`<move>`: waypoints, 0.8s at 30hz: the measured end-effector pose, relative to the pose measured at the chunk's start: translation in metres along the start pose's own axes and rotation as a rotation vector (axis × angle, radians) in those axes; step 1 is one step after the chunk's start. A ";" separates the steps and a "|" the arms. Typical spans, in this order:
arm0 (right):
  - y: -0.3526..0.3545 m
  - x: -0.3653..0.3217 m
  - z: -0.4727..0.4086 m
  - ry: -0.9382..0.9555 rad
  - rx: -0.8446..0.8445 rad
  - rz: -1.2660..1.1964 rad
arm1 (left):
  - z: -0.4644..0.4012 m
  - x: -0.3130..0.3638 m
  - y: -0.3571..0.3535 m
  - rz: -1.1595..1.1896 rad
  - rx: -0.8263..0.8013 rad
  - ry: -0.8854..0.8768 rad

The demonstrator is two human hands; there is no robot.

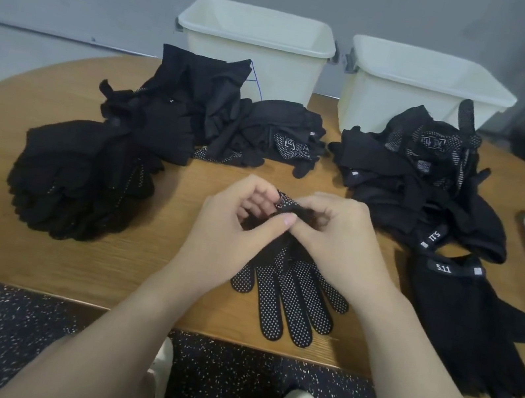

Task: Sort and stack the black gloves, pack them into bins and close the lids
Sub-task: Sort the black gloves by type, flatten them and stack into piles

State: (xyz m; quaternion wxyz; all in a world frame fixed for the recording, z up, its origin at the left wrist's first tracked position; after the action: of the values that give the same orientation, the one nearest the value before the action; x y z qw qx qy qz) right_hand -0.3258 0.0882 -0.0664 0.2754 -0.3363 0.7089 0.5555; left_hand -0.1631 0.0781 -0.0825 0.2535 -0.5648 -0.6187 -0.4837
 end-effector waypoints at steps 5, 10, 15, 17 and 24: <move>0.005 0.004 0.001 -0.013 -0.054 0.058 | -0.004 -0.003 0.013 0.103 0.104 0.027; 0.014 0.013 -0.006 -0.054 0.027 -0.034 | -0.005 -0.006 0.028 0.310 0.179 0.200; 0.023 0.002 -0.007 -0.078 0.096 -0.319 | -0.005 -0.003 0.034 0.352 0.228 0.225; 0.025 -0.005 -0.006 -0.084 0.094 -0.426 | -0.004 -0.002 0.036 0.341 0.235 0.228; 0.025 -0.025 -0.006 -0.061 0.140 -0.577 | 0.001 0.015 0.042 0.082 0.223 -0.025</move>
State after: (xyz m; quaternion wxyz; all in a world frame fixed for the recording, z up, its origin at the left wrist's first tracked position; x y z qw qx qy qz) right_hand -0.3299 0.0908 -0.0309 0.4657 -0.4871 0.6120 0.4140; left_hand -0.1264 0.0809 -0.0568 0.3267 -0.5641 -0.6480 -0.3939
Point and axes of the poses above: each hand's wrist, its own z-axis away from the middle knuckle, its own y-axis out of the back of the hand, x = y × z, the point moved 4 cm from there along -z, towards the middle knuckle, and after that the axes turned 7 degrees about -y, right-handed, at the moved point
